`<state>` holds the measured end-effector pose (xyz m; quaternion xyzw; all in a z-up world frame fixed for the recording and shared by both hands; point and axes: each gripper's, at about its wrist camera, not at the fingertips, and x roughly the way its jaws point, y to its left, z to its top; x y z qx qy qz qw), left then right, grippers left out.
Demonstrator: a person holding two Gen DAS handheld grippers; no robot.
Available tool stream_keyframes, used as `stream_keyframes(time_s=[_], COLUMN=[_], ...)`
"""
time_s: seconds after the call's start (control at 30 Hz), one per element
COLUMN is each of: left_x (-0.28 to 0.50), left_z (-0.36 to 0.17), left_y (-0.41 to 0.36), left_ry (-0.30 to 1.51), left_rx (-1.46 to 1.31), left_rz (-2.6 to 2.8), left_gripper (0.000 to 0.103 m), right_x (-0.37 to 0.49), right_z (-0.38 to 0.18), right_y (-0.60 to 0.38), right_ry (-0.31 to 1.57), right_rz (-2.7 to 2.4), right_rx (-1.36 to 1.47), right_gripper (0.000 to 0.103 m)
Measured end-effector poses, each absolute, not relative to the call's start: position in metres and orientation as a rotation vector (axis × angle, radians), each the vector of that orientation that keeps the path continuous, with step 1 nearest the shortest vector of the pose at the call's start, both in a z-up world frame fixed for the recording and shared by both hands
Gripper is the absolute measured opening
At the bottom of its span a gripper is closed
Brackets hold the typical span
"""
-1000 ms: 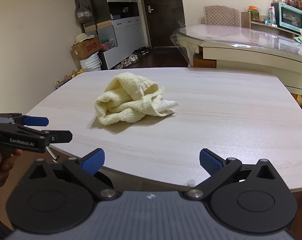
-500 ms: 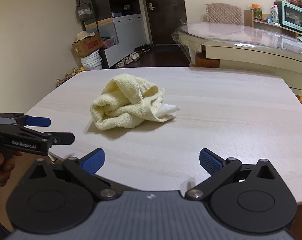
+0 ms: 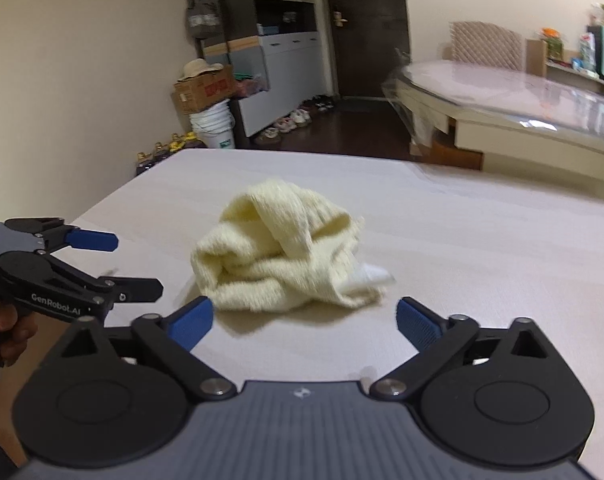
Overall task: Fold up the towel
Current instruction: 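Grasp the towel with the right gripper while the left gripper approaches it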
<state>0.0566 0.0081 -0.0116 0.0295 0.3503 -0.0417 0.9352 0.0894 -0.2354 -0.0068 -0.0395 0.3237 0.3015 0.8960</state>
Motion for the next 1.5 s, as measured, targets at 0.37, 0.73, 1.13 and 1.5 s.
stream_keyframes(time_s=[0.37,0.73,1.13,1.5], left_x=[0.071,0.081,0.092,0.102], left_z=[-0.001,0.022,0.013,0.001], left_y=[0.017,0.005,-0.032,-0.020], left_ry=[0.676,0.608,0.558,0.548], left_rx=[0.137,0.387,0.489,0.325], left_rz=[-0.188,-0.451,-0.552,-0.479], left_gripper=[0.102,0.102,0.102,0.098], right_x=[0.128,0.134,0.168,0.208], right_z=[-0.007,0.002,0.040,0.059], right_y=[-0.203,-0.212,-0.230,-0.171], right_ry=[0.629,0.615,0.606,0.639], right_rz=[0.730,0.801,0.945,1.178], right_rx=[-0.158,-0.102,0.205,0.241], right_gripper=[0.060,0.008,0.007,0.007])
